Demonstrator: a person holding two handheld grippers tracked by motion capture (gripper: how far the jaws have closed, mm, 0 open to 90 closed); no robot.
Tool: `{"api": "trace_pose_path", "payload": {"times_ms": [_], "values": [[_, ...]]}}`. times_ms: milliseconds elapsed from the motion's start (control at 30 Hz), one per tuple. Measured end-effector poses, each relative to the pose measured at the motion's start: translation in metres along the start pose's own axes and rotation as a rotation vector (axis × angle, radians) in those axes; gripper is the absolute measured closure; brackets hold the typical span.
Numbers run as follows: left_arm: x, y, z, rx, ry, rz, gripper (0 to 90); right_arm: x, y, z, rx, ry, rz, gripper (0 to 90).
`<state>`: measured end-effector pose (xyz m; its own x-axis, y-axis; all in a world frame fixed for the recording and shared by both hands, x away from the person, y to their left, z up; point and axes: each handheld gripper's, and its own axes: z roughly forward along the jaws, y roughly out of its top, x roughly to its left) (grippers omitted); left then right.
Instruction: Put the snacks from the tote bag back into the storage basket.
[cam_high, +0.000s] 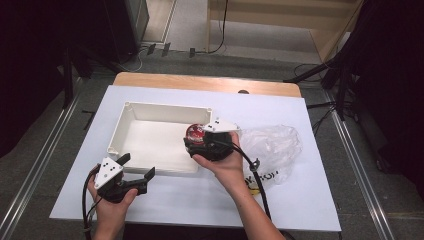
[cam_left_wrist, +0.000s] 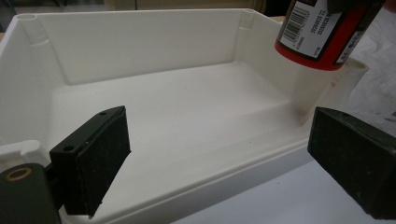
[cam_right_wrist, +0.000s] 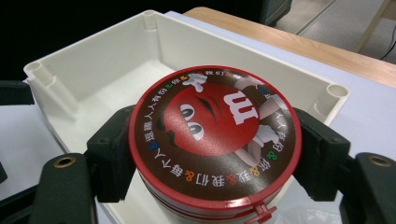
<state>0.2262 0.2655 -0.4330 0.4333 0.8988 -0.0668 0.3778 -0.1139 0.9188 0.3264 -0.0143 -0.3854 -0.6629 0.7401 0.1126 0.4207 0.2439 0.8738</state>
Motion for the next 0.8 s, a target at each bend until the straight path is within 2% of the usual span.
{"api": "trace_pose_path", "payload": {"times_ms": [533,800], "values": [[0.001,0.0,0.0,0.003,0.003,0.0,6.2,0.003,-0.015,0.011,0.036,0.007,-0.011,26.3],[0.002,0.0,0.0,0.001,0.003,-0.002,6.2,0.005,-0.02,0.015,0.046,0.006,-0.033,26.2]]}}
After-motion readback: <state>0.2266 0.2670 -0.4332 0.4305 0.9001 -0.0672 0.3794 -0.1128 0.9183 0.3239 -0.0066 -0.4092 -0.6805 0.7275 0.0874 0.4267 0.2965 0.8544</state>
